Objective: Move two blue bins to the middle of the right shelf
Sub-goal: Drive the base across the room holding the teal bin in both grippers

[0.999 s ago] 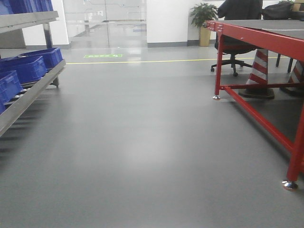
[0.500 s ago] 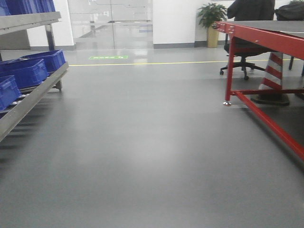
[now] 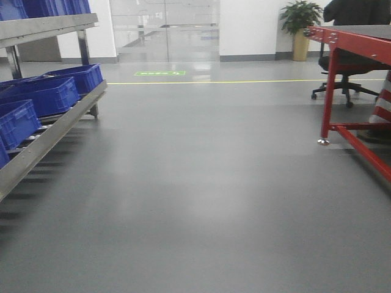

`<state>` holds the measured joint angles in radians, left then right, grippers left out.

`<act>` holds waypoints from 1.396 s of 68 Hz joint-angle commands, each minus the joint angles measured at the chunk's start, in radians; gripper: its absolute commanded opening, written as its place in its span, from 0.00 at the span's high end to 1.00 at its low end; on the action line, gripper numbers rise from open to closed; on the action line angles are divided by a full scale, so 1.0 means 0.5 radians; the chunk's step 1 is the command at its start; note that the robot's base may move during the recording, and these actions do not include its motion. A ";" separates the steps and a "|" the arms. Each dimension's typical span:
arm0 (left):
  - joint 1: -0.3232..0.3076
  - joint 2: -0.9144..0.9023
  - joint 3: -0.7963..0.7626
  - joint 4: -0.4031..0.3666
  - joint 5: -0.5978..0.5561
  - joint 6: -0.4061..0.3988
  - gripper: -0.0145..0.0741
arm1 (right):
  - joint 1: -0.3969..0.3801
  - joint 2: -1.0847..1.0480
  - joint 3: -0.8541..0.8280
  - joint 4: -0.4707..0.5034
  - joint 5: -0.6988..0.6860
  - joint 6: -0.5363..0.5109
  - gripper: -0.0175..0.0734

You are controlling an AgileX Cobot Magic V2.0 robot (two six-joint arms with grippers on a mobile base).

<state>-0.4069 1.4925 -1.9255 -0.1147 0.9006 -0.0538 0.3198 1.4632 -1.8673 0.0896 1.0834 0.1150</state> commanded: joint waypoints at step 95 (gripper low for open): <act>0.008 -0.039 -0.036 -0.022 -0.165 -0.019 0.96 | -0.019 -0.016 -0.016 -0.066 -0.044 -0.036 0.97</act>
<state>-0.4069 1.4925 -1.9255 -0.1147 0.8829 -0.0538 0.3198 1.4632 -1.8673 0.0896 1.0756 0.1167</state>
